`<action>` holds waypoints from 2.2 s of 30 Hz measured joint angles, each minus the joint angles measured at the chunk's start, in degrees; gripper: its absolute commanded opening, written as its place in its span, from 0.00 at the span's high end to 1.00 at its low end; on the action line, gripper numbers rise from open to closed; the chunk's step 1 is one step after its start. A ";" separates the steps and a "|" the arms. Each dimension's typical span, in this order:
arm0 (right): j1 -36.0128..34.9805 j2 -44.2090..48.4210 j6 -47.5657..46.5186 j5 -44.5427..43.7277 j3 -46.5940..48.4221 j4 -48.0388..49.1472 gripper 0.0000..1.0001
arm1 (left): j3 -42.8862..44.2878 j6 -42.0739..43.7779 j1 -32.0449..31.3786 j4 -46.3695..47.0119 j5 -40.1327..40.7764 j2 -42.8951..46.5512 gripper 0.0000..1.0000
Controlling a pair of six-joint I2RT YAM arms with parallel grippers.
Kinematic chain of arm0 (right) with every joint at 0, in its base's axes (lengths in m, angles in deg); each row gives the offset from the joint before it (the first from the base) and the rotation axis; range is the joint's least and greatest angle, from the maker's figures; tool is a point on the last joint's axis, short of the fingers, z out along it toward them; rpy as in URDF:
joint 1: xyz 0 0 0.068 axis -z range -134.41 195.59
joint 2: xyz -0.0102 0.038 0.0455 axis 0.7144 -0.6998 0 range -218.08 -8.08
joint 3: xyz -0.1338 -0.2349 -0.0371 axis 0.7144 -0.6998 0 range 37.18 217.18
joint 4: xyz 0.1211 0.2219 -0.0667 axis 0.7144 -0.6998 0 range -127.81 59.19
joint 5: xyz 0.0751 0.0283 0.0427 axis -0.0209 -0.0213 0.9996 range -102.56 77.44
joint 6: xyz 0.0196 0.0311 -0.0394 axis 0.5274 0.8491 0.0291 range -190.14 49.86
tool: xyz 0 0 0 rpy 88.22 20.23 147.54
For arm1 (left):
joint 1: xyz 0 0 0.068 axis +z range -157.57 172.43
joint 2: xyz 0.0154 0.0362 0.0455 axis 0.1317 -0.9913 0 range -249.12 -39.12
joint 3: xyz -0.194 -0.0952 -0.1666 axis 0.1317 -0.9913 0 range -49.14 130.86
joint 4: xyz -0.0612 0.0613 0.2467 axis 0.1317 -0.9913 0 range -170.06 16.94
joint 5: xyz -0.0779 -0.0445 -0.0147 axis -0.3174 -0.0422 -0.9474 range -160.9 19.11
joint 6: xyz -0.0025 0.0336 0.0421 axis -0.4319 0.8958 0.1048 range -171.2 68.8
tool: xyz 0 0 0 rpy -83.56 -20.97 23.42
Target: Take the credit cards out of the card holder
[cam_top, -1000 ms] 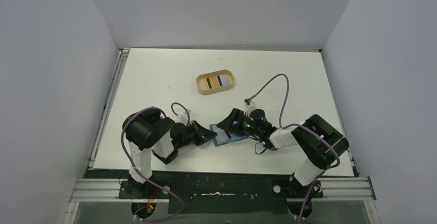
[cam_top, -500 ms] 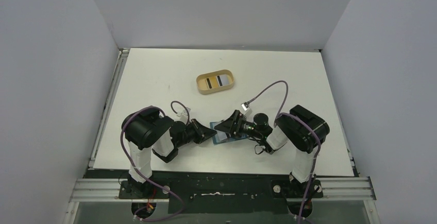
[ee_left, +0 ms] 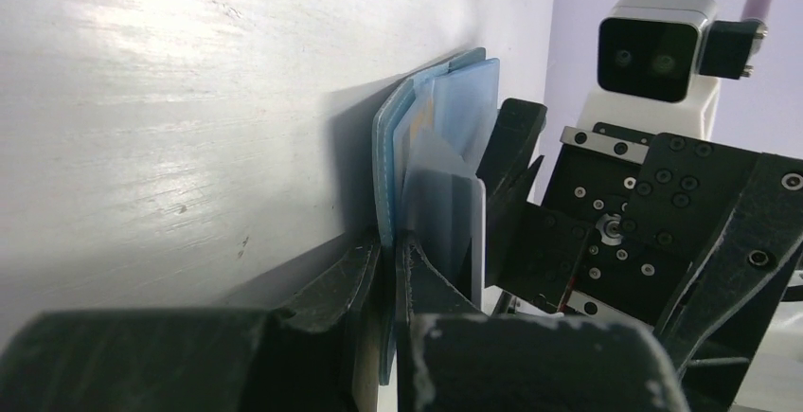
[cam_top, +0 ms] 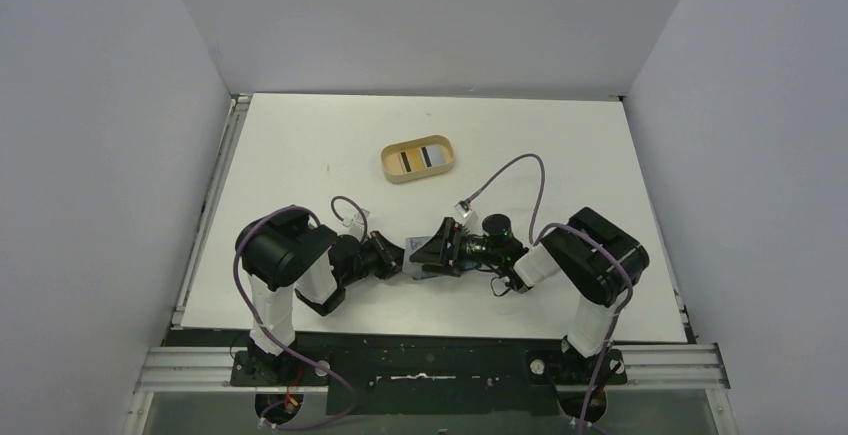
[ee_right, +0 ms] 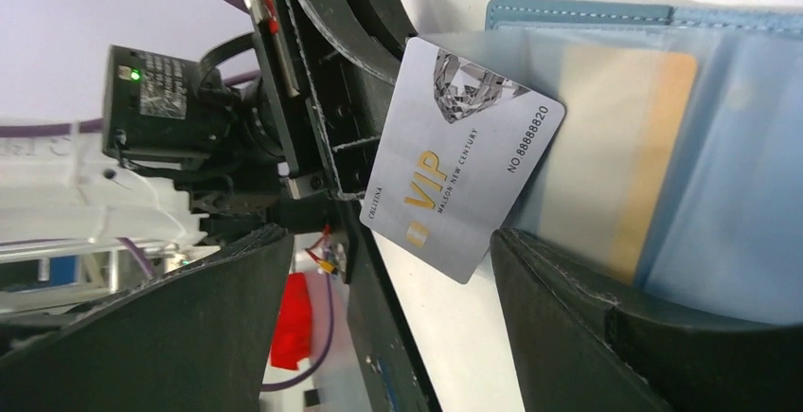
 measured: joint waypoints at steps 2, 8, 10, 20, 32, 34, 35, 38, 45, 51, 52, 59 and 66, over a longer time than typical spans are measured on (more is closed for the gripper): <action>-0.07 3.34 -3.34 -0.57 0.68 -7.21 0.18 | 0.00 0.02 0.00 0.00 -0.02 0.00 1.00; -0.04 12.15 -12.46 -4.59 2.54 -26.62 0.14 | 0.00 0.13 0.00 0.04 -0.04 0.02 1.00; -0.02 14.58 -14.80 -6.38 3.21 -31.93 0.14 | 0.00 0.09 0.02 0.09 -0.11 0.09 1.00; 0.09 17.38 -20.57 -12.02 8.15 -46.82 0.14 | 0.63 -0.20 0.00 -1.05 -0.46 1.44 1.00; -0.55 19.37 -26.77 -22.36 14.43 -62.84 0.16 | 1.75 1.53 -0.02 -9.18 -0.61 6.99 1.00; -0.55 19.52 -27.28 -23.65 14.73 -64.06 0.16 | 1.86 1.70 -0.04 -9.79 -0.63 7.28 1.00; -0.55 19.61 -27.39 -24.09 14.75 -64.35 0.16 | 1.86 1.73 -0.02 -9.94 -0.61 7.34 1.00; -0.55 19.85 -27.50 -24.85 14.75 -64.83 0.15 | 1.86 1.75 -0.02 -10.12 -0.63 7.39 1.00; -0.52 19.80 -26.84 -23.10 13.27 -60.92 0.15 | 1.86 2.21 0.07 -10.34 -0.59 7.39 1.00; -0.31 16.28 -22.69 -16.94 9.62 -46.73 0.15 | 1.92 2.78 0.04 -11.45 -0.33 7.39 1.00; -0.31 15.41 -21.84 -15.85 8.92 -43.78 0.15 | 1.95 2.84 0.02 -11.54 -0.22 7.39 1.00; 0.94 12.59 -17.25 -12.13 5.42 -31.15 0.16 | 1.95 3.26 0.28 -12.28 0.11 7.45 1.00; 0.98 12.72 -16.72 -12.52 3.96 -28.87 0.24 | 1.95 3.26 0.28 -12.24 0.09 7.45 1.00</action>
